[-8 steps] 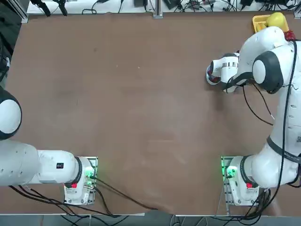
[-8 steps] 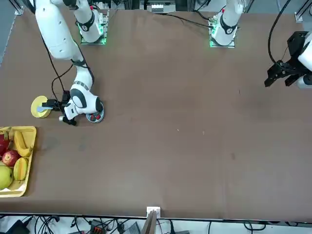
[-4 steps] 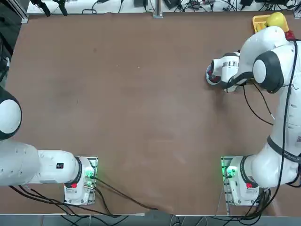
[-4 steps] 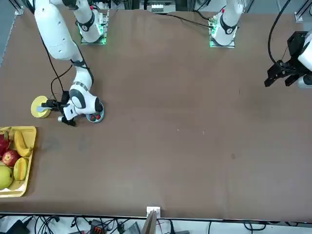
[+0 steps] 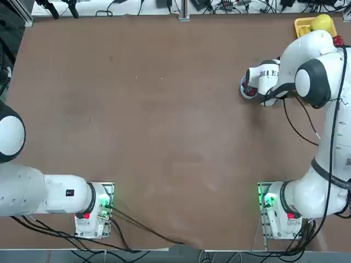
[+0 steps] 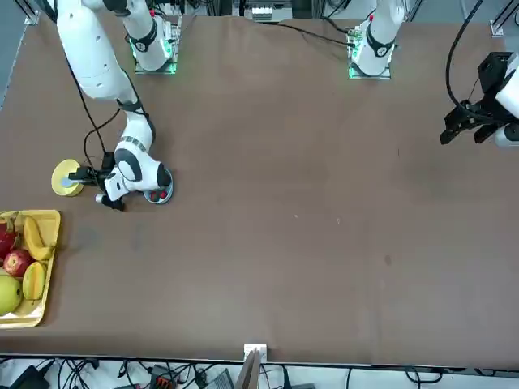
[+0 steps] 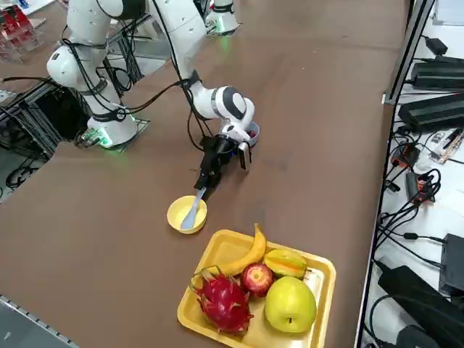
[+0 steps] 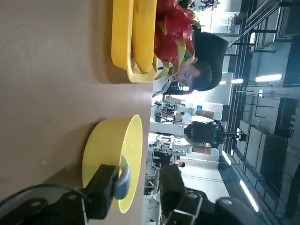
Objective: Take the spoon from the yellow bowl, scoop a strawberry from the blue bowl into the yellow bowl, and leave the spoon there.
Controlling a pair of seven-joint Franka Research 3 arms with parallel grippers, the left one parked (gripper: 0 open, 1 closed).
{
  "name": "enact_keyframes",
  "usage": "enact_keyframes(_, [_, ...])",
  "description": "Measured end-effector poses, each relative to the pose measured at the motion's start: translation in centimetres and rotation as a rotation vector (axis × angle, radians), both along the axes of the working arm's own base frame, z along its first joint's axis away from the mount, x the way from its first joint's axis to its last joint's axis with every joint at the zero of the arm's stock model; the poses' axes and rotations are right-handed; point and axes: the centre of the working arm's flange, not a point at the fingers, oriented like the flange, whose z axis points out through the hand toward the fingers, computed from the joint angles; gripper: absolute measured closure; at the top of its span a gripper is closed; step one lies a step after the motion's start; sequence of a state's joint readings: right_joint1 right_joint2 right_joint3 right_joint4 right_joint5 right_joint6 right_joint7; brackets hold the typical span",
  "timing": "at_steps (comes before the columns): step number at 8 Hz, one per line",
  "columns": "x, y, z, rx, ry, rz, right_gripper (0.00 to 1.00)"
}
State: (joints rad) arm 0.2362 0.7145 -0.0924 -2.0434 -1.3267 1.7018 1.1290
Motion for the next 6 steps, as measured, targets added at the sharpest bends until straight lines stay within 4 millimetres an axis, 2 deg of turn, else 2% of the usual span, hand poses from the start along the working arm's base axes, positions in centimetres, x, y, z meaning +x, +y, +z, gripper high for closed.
enact_keyframes(6, [0.24, 0.05, 0.14, 0.001, -0.007, 0.0, 0.64])
